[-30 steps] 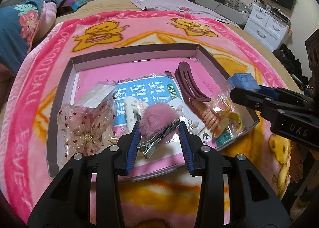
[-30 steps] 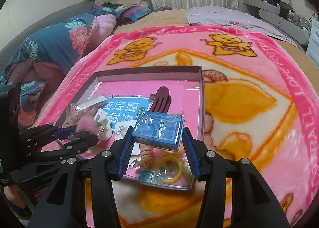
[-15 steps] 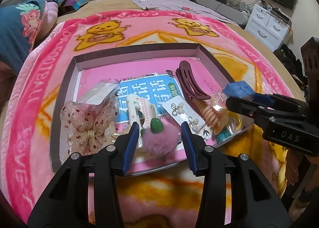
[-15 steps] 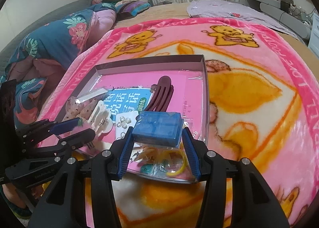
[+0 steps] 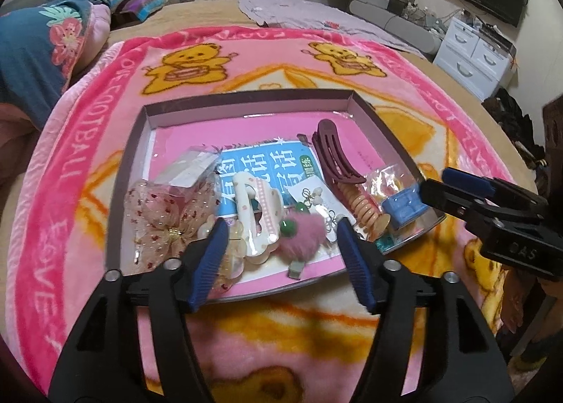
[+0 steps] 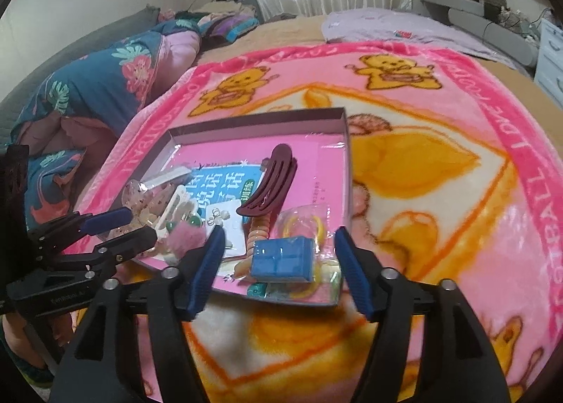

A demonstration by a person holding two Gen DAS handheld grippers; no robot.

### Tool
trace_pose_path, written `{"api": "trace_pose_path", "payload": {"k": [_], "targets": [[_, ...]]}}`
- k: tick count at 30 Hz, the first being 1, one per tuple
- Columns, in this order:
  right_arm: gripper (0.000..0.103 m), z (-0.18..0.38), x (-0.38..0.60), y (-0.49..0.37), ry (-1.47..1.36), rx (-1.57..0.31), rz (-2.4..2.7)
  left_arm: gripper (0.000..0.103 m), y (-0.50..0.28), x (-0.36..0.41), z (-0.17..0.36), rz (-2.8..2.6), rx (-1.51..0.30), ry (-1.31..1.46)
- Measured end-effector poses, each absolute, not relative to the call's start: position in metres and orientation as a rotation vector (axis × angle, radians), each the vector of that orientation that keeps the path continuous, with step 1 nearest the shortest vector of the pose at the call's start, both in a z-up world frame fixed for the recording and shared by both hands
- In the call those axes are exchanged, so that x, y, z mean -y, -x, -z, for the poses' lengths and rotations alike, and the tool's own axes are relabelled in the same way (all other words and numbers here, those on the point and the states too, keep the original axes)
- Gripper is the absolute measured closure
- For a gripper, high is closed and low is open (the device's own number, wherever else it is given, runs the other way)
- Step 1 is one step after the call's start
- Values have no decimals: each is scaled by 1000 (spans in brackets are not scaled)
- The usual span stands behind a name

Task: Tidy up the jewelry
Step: 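Open and withdraw both tools from the box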

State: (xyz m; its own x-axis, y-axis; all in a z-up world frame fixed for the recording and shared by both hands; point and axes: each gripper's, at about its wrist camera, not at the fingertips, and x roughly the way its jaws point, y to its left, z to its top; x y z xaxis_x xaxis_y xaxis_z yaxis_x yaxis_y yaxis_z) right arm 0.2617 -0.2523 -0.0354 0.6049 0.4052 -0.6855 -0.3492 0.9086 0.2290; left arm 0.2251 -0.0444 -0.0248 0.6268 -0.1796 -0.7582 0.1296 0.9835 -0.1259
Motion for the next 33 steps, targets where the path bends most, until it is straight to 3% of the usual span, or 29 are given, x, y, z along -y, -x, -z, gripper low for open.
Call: {"api": "trace_pose_path", "payload": {"k": [7, 9, 12, 33], "targets": [[9, 6, 265, -227, -71, -697, -389, 20, -201, 33, -2, 148, -815, 77], [7, -1, 266, -217, -73, -668, -391, 19, -191, 28, -9, 137, -795, 79], [7, -10, 266, -200, -72, -634, -409, 11, -178, 24, -17, 119, -772, 70], [4, 2, 259, -132, -29, -605, -388, 9, -94, -3, -11, 11, -697, 113]]}}
